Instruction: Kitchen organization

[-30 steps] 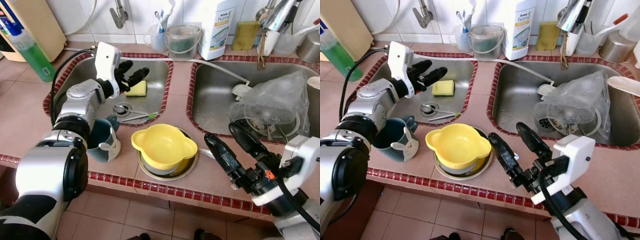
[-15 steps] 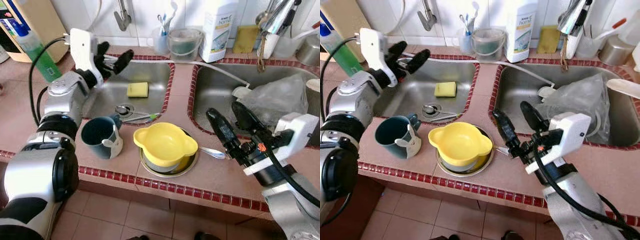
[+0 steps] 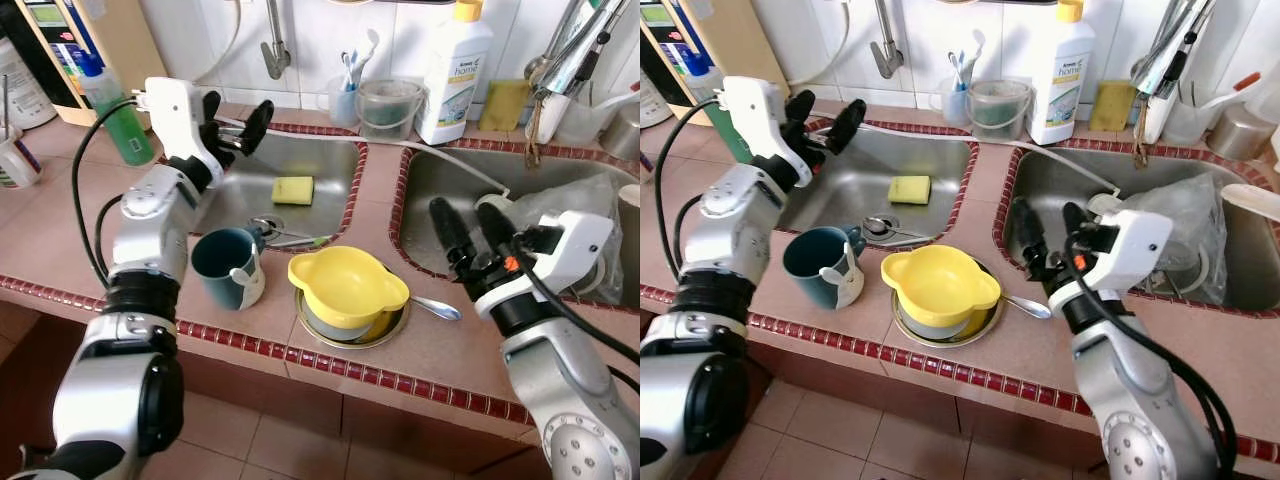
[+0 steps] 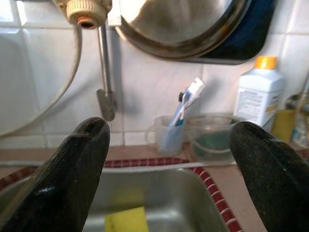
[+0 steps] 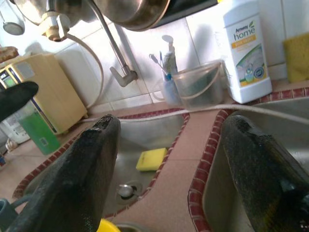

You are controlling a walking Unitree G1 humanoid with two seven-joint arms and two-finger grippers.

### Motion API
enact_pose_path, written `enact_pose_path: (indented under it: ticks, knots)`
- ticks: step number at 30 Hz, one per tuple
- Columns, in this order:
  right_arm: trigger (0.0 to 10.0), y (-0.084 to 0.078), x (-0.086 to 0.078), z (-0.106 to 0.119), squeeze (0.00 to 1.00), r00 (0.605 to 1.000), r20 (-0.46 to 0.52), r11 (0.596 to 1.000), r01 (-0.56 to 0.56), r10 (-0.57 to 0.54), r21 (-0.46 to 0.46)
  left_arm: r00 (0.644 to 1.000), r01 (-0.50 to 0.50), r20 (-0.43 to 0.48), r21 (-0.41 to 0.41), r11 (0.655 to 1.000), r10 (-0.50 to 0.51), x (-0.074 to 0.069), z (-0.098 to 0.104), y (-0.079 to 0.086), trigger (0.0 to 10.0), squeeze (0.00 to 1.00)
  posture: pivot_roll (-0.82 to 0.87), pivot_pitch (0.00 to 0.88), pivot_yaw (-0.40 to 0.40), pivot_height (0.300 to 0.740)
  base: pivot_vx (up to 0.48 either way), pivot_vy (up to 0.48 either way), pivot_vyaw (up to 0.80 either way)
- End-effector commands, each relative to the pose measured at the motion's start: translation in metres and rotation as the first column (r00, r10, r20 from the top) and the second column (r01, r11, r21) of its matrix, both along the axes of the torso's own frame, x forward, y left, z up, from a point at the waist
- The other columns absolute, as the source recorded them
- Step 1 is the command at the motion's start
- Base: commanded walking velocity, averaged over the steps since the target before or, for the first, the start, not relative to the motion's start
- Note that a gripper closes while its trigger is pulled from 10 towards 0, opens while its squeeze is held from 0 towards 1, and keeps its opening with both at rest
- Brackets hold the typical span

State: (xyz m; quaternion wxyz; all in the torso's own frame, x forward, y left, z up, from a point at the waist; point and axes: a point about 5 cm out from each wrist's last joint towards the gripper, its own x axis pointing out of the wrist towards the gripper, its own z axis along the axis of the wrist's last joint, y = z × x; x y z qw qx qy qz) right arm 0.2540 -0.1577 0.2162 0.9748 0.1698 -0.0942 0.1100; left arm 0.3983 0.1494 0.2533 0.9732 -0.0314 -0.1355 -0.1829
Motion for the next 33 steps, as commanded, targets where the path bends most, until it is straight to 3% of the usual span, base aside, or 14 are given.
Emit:
enact_pose_path:
  ticks: [1, 4, 9, 14, 17, 20, 26, 31, 33]
  knots:
    - [10.0, 0.0, 0.002, 0.0, 0.0, 1.0, 0.0, 1.0, 0.001, -0.001, 0.015, 1.0, -0.025, -0.006, 0.028, 0.999, 0.025, -0.001, 0.0, -0.001, 10.0, 0.0, -0.13, 0.03, 0.078, 0.74, 0.0, 0.0, 0.0]
    - [10.0, 0.001, 0.005, 0.007, 0.0, 0.997, 0.071, 0.998, -0.019, 0.015, 0.053, 0.995, 0.096, -0.013, -0.008, 0.995, -0.096, -0.017, 0.003, -0.017, 10.0, 0.0, -0.11, 0.018, 0.066, 0.74, 0.0, 0.0, 0.0]
    - [10.0, 0.001, 0.009, 0.004, 0.0, 0.998, 0.057, 0.999, -0.023, 0.021, 0.037, 0.986, 0.129, -0.081, -0.159, 0.979, -0.143, -0.029, -0.006, -0.019, 10.0, 0.0, -0.09, 0.012, 0.052, 0.74, 0.0, 0.0, 0.0]
    - [10.0, 0.002, 0.012, -0.001, 0.0, 0.998, 0.059, 1.0, -0.014, 0.015, -0.015, 0.996, 0.059, -0.055, -0.12, 0.991, -0.066, -0.037, -0.01, -0.007, 10.0, 0.0, -0.08, 0.005, 0.038, 0.74, 0.0, 0.0, 0.0]
    - [10.0, 0.006, 0.015, -0.003, 0.0, 0.997, 0.066, 0.996, -0.02, 0.026, -0.084, 0.996, -0.012, -0.085, -0.178, 0.984, -0.004, -0.048, -0.021, 0.01, 10.0, 0.0, -0.07, 0.0, 0.021, 0.74, 0.0, 0.0, 0.0]
    - [10.0, 0.003, 0.018, -0.006, 0.0, 0.996, 0.086, 0.986, 0.007, 0.007, -0.164, 0.994, -0.091, -0.073, -0.124, 0.988, 0.083, -0.055, -0.027, 0.016, 10.0, 0.0, -0.06, 0.0, 0.015, 0.74, 0.0, 0.0, 0.0]
    - [10.0, 0.001, 0.024, -0.016, 0.0, 0.996, 0.085, 0.981, 0.033, -0.017, -0.192, 0.986, -0.164, -0.049, -0.037, 0.986, 0.162, -0.069, -0.037, 0.018, 10.0, 0.0, -0.04, 0.0, 0.007, 0.74, 0.0, 0.0, 0.0]
    - [10.0, 0.002, 0.026, -0.022, 0.0, 0.996, 0.088, 0.98, 0.032, -0.015, -0.196, 0.984, -0.143, -0.104, 0.03, 0.989, 0.145, -0.076, -0.053, 0.018, 10.0, 0.0, -0.02, 0.0, 0.005, 0.74, 0.0, 0.0, 0.0]
    - [10.0, 0.002, 0.026, -0.024, 0.0, 0.996, 0.091, 0.98, 0.034, -0.017, -0.196, 0.968, -0.175, -0.179, 0.018, 0.984, 0.176, -0.076, -0.064, 0.023, 10.0, 0.0, -0.02, 0.0, 0.007, 0.74, 0.0, 0.0, 0.0]
